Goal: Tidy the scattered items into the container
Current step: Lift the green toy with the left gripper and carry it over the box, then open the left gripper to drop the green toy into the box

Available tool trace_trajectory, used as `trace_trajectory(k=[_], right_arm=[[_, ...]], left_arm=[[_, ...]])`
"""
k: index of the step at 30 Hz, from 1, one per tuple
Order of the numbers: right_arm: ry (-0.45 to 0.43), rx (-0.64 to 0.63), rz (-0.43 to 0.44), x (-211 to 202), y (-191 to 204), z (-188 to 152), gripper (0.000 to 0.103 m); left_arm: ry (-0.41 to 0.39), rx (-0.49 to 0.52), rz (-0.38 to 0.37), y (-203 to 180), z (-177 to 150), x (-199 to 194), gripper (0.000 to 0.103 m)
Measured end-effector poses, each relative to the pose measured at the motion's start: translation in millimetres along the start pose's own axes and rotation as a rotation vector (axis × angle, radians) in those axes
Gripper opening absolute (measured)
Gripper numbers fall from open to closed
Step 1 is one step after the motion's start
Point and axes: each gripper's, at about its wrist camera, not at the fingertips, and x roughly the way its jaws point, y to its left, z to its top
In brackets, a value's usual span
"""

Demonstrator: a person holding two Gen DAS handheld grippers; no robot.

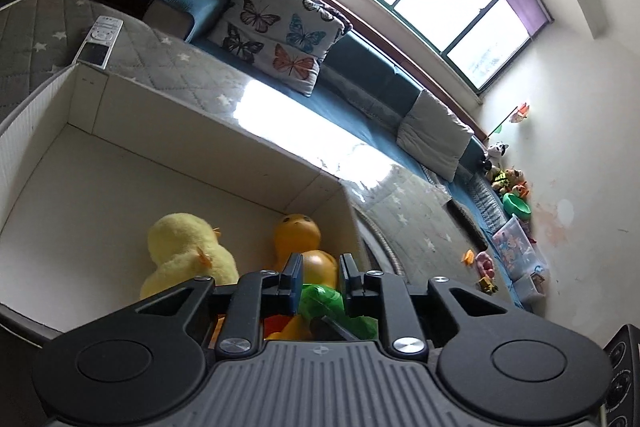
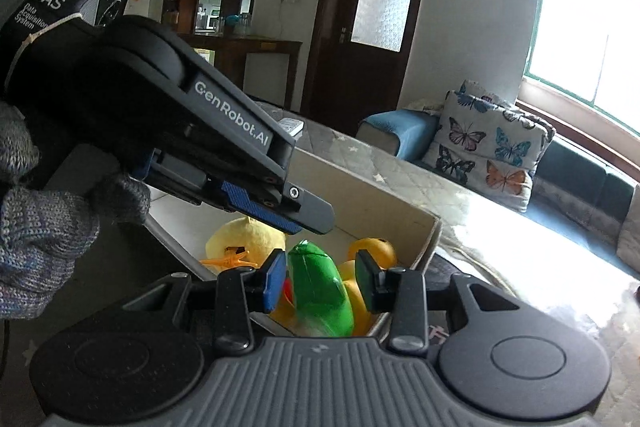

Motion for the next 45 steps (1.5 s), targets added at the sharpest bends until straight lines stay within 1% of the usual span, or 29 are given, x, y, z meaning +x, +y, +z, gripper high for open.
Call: trace_trajectory(k=[4,8,13,18,20,24,25,34,36,37,38,42,43,44,45], right_arm=[[0.003,0.016,0.003,2.2,-0.2,-2.0,0.039],[-0.010,0.013,0.000,-6.6,2.4,-1.7,0.039],[-0.009,0.017,-0.005,-12.7,3.8,-1.9,0.039],[-0.018,0.048,-0.011,-22.1,6.6,-6.0,0.040],[-0.022,0.071,-0.014,-26.5,6.7,-7.5,0.044],[-0.030,0.103,-0.018,-37.9,7.6,-12.3,0.047],[-0.031,0.111,-0.020,-39.7,7.4,-13.4,0.051],[-0.023,0.181,-0.016,-56.1,9.4,-22.3,0.052],[-0.017,0.187,-0.014,-58.1,11.6,-23.6,0.056],[-0.015,0.190,-0.014,-59.3,12.9,-24.2,0.062],[-0.015,0.191,-0.015,-60.5,14.5,-24.9,0.064],[-0.007,0.203,-0.024,-63.3,19.3,-26.7,0.065],[-0.003,0.210,-0.022,-63.9,20.0,-27.2,0.067],[0.000,0.217,-0.020,-64.3,20.9,-27.9,0.073],[0.002,0.220,-0.022,-64.7,22.3,-28.6,0.075]], left_arm=[[-0.004,-0.005,0.016,5.2,-0.1,-0.3,0.021],[-0.016,-0.009,0.025,7.4,-0.9,-5.9,0.021],[-0.024,0.016,0.032,2.4,-6.0,-15.2,0.022],[-0.028,0.041,0.031,-4.6,-14.6,-25.9,0.023],[-0.031,0.049,0.029,-7.1,-18.7,-30.5,0.023],[-0.040,0.073,0.035,-11.0,-27.9,-40.6,0.024],[-0.045,0.077,0.038,-12.0,-30.0,-43.7,0.024],[-0.070,0.098,0.063,-12.2,-46.3,-64.2,0.027],[-0.069,0.096,0.066,-10.4,-48.8,-66.8,0.027],[-0.066,0.096,0.068,-8.8,-50.3,-68.0,0.027],[-0.065,0.099,0.070,-8.0,-51.6,-69.0,0.027],[-0.068,0.120,0.092,-7.7,-59.8,-75.4,0.029],[-0.068,0.120,0.093,-7.0,-61.7,-77.0,0.029],[-0.068,0.119,0.093,-6.3,-63.2,-78.5,0.029],[-0.069,0.120,0.096,-6.0,-64.8,-80.2,0.029]])
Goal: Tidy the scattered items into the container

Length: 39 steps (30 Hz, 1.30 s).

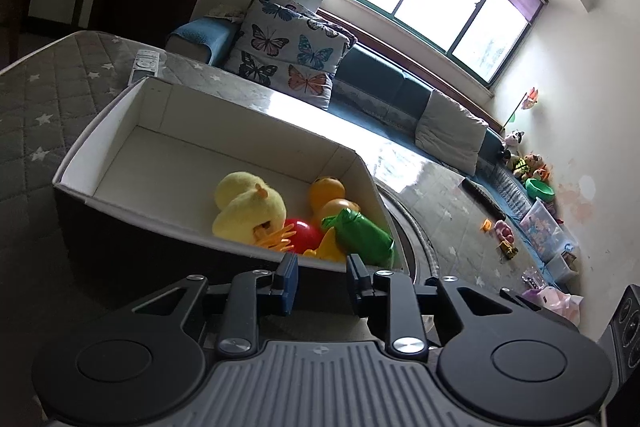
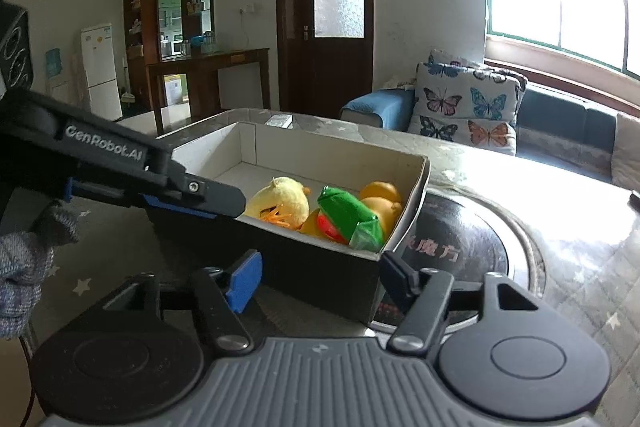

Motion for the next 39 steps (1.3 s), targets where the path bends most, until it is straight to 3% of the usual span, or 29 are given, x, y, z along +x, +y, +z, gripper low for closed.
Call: trace_trajectory(k=[7,14,39], right_arm=[[0.007,0.010,-0.013,-4.6,8.8,-4.0,0.083],[-0.003,0.019,-0.034,-10.2,18.6,-6.0,0.102],[0.037,0.061,-0.040,-9.4,29.8,-19.5,0.103]], left_arm=[[-0.003,0.037,0.070,-1.7,-11.8,-10.2,0.029],[0.008,0.025,0.112,2.6,-21.3,-15.8,0.029],[0.028,0.027,0.181,4.6,-39.1,-22.1,0.029]])
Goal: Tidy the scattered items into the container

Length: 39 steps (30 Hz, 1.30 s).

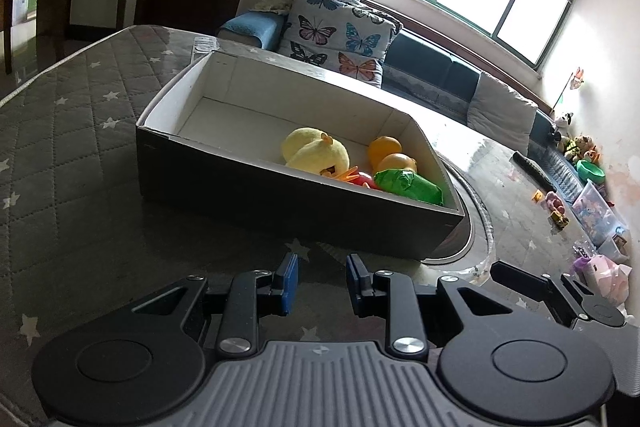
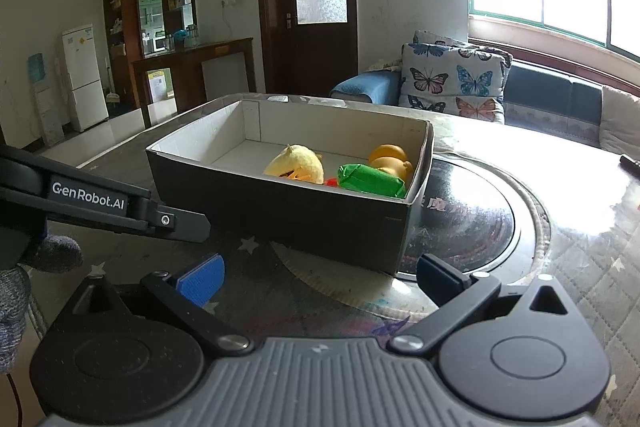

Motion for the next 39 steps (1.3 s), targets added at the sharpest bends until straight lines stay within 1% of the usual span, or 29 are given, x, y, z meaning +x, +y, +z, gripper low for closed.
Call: trace_trajectory(k=[8,23,39], right_arm=[[0.002,0.017,0.007,-0.4,2.1,-1.4,0.103],[0.021,0.042,0.015,7.9,1.5,3.9,0.103],[0.047,0.061,0.023,20.6,-1.4,14.5,0.103]], left_arm=[[0.003,0.005,0.009,-1.8,-1.3,1.3,0.029],[-0.001,0.079,0.071,-11.2,0.1,3.2,0.028],[0.021,0.137,0.108,-15.5,8.6,13.4,0.028]])
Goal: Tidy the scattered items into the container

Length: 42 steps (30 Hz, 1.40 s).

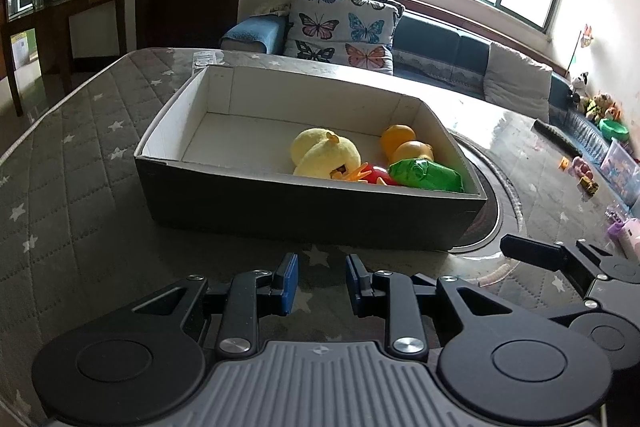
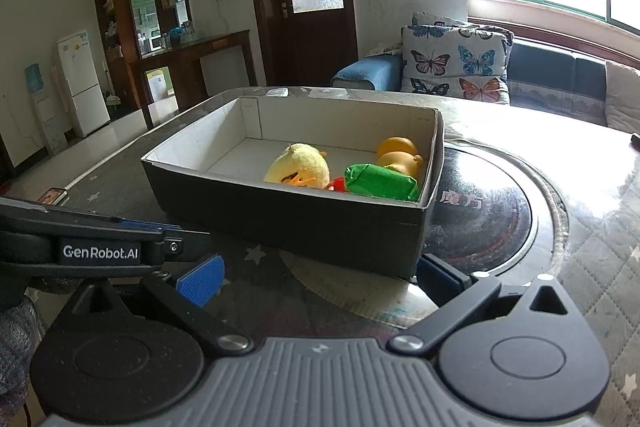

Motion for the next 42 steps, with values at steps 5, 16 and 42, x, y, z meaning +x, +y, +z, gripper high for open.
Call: trace_trajectory(k=[5,16,42], right_arm=[[0.008,0.007,0.003,4.5,-3.1,2.5,0.103],[0.015,0.009,-0.010,8.2,-9.8,8.2,0.103],[0.104,0.020,-0.067,38.2,-13.0,13.8,0.103]], left_arm=[[0.012,0.026,0.025,-2.2,6.1,5.4,0.029],[0.005,0.045,0.076,-2.4,16.8,13.3,0.029],[0.061,0.071,0.128,6.9,21.9,37.3,0.029]])
